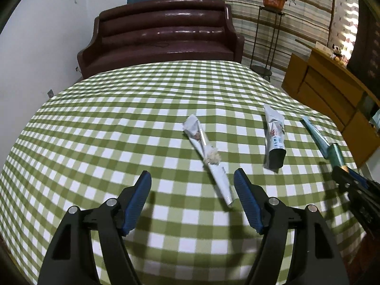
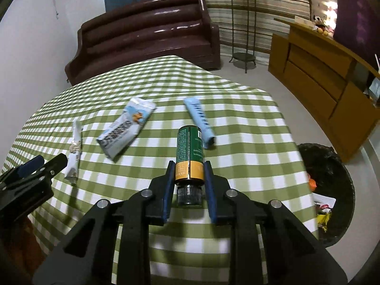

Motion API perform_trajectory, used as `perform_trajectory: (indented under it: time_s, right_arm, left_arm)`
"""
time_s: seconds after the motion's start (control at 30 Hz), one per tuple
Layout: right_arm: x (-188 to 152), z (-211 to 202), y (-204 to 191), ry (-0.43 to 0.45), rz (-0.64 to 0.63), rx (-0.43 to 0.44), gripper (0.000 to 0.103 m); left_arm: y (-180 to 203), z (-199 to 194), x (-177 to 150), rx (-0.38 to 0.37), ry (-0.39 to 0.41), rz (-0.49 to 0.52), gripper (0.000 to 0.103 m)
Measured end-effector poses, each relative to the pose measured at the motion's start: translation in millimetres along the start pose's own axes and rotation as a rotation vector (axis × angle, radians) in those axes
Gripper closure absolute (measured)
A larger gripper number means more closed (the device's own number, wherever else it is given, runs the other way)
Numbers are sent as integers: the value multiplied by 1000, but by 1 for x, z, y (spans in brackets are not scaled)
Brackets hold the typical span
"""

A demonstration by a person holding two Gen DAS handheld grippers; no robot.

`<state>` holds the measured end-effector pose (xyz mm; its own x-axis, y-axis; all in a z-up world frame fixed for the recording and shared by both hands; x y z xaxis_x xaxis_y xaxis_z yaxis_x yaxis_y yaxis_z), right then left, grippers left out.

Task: Collect trash
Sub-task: 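Grasp the rolled white paper with the left tool while the right tool holds the can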

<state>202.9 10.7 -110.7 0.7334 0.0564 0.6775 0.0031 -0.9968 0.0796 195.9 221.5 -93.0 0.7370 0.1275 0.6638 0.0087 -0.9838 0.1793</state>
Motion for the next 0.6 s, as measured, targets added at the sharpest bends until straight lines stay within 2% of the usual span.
perform_trajectory:
  time_s: [0.17, 0.27, 0.33, 0.47, 0.6]
  right_arm:
    - [0, 5, 13, -10, 24, 4, 80]
    - [0, 6, 16, -11, 30, 13, 80]
    - [1, 6, 16, -11, 32, 18, 80]
    - [1, 8, 19, -16, 40, 29, 80]
    - [2, 8, 20, -20, 42, 34, 80]
  left_arm:
    - [2, 13, 0, 19, -29, 12, 33]
    - [5, 22, 2, 29, -52, 22, 39]
    - [7, 27, 1, 22, -68, 23, 47]
    - [10, 29, -1, 11, -72, 38, 58]
    - [13, 29, -2, 3, -64, 62, 75]
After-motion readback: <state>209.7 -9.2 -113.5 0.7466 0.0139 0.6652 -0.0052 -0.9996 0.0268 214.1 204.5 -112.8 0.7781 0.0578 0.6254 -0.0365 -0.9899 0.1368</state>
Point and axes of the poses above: each gripper's, at about its wrist camera, not at the fingertips, and z roughly the way its jaws point, y to its right, x to its top, the point moved 9 cm from there along z, roughly the way its jaws point, and after that the axes turned 13 degrees about -x, right-handed, at the moved point
